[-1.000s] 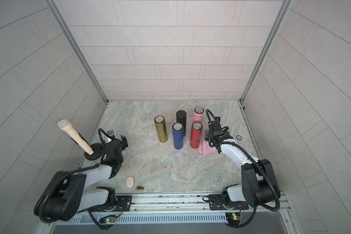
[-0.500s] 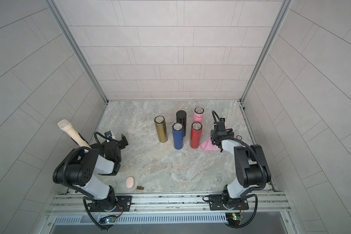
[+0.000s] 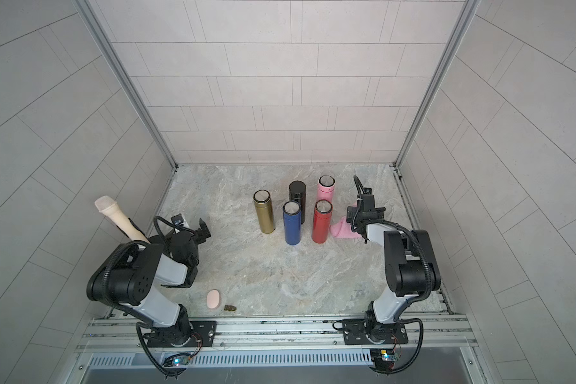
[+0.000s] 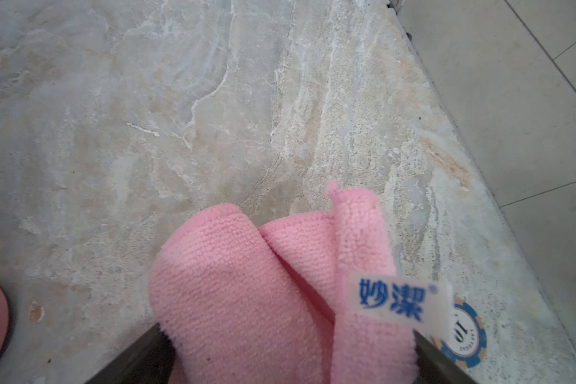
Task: Wipe the surface of the thermos
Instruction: Reset both arms
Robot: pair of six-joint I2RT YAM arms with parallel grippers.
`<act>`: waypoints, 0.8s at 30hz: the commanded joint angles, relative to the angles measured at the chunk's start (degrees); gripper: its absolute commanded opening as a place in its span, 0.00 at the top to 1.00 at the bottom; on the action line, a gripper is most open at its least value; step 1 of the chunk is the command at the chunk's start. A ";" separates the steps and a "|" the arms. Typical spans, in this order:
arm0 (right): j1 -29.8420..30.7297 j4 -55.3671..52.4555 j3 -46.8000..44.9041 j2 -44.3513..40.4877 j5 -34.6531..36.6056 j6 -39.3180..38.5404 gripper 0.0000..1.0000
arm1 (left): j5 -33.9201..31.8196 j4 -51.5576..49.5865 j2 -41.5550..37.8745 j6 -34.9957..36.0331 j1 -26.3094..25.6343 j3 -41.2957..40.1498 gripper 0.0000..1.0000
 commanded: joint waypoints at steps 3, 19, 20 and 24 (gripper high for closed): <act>0.55 12.58 -10.19 -8.02 0.26 -1.84 0.00 | -0.21 2.57 0.07 -0.22 0.14 -0.05 0.00; 5.98 32.05 -20.46 -6.42 13.95 -3.42 0.00 | -0.18 2.20 0.24 -0.12 0.20 0.29 0.00; 6.46 36.91 -21.90 -5.39 14.26 -5.12 0.00 | 0.13 0.12 -0.18 -0.02 0.16 1.05 0.00; 6.44 31.29 -20.72 -7.38 14.68 -3.21 0.00 | 4.64 -9.79 -1.27 1.72 0.15 5.29 0.00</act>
